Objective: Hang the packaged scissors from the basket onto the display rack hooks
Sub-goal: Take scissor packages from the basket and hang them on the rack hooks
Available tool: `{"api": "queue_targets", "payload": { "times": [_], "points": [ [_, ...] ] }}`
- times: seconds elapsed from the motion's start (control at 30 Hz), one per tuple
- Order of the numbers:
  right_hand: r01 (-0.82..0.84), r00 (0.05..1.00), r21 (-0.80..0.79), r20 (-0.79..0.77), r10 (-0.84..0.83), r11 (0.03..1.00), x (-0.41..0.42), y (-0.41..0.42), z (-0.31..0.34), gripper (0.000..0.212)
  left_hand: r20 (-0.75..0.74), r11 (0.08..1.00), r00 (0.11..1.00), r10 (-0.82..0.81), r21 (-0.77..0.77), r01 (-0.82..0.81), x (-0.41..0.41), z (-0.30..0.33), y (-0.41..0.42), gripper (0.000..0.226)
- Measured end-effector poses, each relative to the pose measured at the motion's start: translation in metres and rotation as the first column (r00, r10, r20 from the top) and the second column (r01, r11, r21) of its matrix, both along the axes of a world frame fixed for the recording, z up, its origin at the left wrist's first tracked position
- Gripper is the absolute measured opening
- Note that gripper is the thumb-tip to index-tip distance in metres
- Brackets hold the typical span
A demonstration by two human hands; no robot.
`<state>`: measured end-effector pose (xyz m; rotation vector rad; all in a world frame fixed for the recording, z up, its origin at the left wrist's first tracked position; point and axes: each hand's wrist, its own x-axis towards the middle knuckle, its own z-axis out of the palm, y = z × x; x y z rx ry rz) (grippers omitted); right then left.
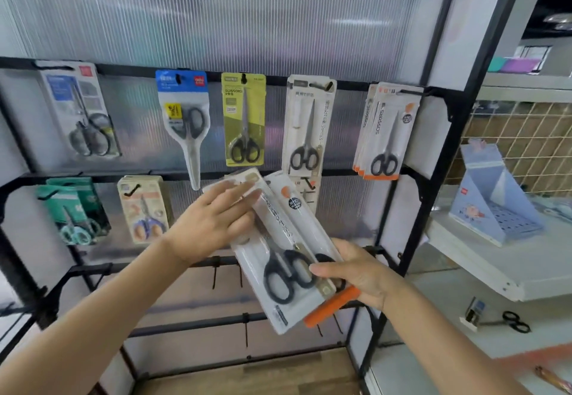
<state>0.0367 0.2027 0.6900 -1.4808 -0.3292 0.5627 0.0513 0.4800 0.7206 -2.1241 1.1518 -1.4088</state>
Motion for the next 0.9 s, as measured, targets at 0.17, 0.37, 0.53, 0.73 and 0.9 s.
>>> {"api": "queue_targets", "payload": {
  "times": [0.17, 0.37, 0.53, 0.73, 0.9],
  "points": [
    [0.205, 0.964, 0.062, 0.159, -0.213, 0.977, -0.006, 0.01, -0.008, 0.051, -0.528, 0.535, 0.849, -0.015, -0.721, -0.44, -0.014, -0.024, -0.023, 0.054],
    [0.302, 0.935, 0.133, 0.151, -0.32, 0.944, 0.0, 0.013, -0.014, 0.03, -0.409, 0.041, 0.689, -0.598, -0.874, -0.483, -0.031, -0.042, -0.056, 0.056],
    [0.375, 0.896, 0.211, 0.166, -0.412, 0.902, 0.003, 0.006, -0.02, 0.046, -0.282, -0.258, 0.592, -0.755, -0.702, -0.664, -0.027, -0.044, -0.072, 0.049],
    [0.318, 0.93, 0.252, 0.106, -0.353, 0.914, 0.004, -0.011, -0.024, 0.052, -0.238, -0.122, 0.3, -0.924, -0.559, -0.82, -0.017, -0.035, -0.128, 0.038],
    [0.349, 0.929, 0.19, 0.06, -0.366, 0.917, 0.019, -0.032, -0.015, 0.07, -0.207, -0.174, 0.346, -0.915, -0.572, -0.802, -0.008, -0.036, -0.15, 0.015]
  ]
}}
